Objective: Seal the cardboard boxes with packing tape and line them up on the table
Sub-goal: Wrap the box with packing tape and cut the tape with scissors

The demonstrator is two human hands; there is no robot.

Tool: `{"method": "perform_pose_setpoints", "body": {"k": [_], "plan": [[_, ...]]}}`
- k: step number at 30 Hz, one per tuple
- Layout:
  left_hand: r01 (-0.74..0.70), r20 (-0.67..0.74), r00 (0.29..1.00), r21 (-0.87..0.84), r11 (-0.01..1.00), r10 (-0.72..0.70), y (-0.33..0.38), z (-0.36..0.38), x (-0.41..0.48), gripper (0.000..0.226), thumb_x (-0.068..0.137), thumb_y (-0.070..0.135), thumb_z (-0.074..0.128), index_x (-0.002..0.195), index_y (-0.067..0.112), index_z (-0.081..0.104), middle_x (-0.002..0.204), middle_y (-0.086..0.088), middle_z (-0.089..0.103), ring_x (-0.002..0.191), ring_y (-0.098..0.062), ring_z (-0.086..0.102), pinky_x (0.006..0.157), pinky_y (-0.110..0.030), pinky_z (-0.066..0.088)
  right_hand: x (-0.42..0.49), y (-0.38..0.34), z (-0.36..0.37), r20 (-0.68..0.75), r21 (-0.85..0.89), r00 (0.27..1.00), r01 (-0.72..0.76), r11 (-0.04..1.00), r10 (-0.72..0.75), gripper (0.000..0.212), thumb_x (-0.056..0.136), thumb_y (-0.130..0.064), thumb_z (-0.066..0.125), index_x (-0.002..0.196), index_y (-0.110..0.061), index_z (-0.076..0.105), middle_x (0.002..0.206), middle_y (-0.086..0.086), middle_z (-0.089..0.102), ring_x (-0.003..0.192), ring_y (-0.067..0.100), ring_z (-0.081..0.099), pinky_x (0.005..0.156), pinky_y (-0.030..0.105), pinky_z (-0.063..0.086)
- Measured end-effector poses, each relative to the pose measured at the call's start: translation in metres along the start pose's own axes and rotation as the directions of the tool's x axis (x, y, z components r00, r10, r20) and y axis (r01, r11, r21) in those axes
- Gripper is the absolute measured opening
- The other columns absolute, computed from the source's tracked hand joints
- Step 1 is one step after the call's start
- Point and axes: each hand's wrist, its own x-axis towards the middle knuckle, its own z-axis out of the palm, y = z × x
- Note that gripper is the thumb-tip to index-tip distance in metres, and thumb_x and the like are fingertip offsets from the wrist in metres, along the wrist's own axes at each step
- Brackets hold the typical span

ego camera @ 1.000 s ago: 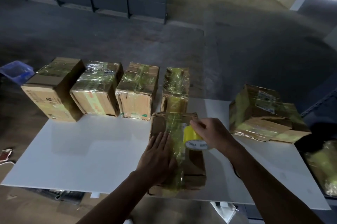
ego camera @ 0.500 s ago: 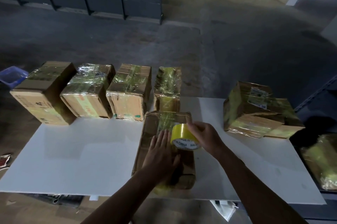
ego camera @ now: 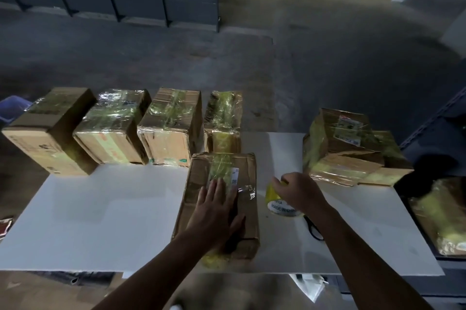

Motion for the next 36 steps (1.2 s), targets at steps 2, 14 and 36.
{"method": "perform_pose_setpoints", "body": {"k": [2,14,36], "plan": [[0.026,0.01,1.0,0.026,0.999,-0.026,0.003,-0.005,0.001,0.094,0.077,0.073,-0.015,0.153,0.019,-0.003,0.16,-0.019,-0.006,0.147,-0.036,-0.008,0.117,-0.048,-0.002,0.0,0.003,0.002,0.034,0.002,0.999,-0.024,1.0,0.024,0.05,0.088,-0.038,0.05,0.048,-0.018,0.027,0.046,-0.003,0.023,0.043,0.012,0.023,0.049,0.027,0.023],[0.199,0.172,0.961,0.118,0.973,-0.217,0.076,-0.027,0.023,0.081,0.1,0.047,0.032,0.145,-0.013,0.001,0.148,-0.041,-0.005,0.138,-0.06,0.004,0.11,-0.063,0.019,-0.002,-0.002,0.025,0.149,0.031,0.983,-0.115,0.993,0.109,0.047,0.093,-0.045,0.048,0.06,-0.012,0.053,0.054,0.001,0.048,0.058,0.021,0.054,0.058,0.026,0.038],[0.341,0.109,0.932,0.069,0.938,-0.347,0.087,-0.029,0.035,0.075,0.093,0.026,0.056,0.143,-0.013,0.016,0.146,-0.035,0.026,0.136,-0.046,0.028,0.105,-0.052,0.036,0.0,-0.004,0.028,0.131,0.027,0.99,-0.058,0.998,0.054,0.044,0.095,-0.042,0.048,0.061,-0.014,0.051,0.054,-0.001,0.045,0.06,0.021,0.054,0.06,0.027,0.043]]}}
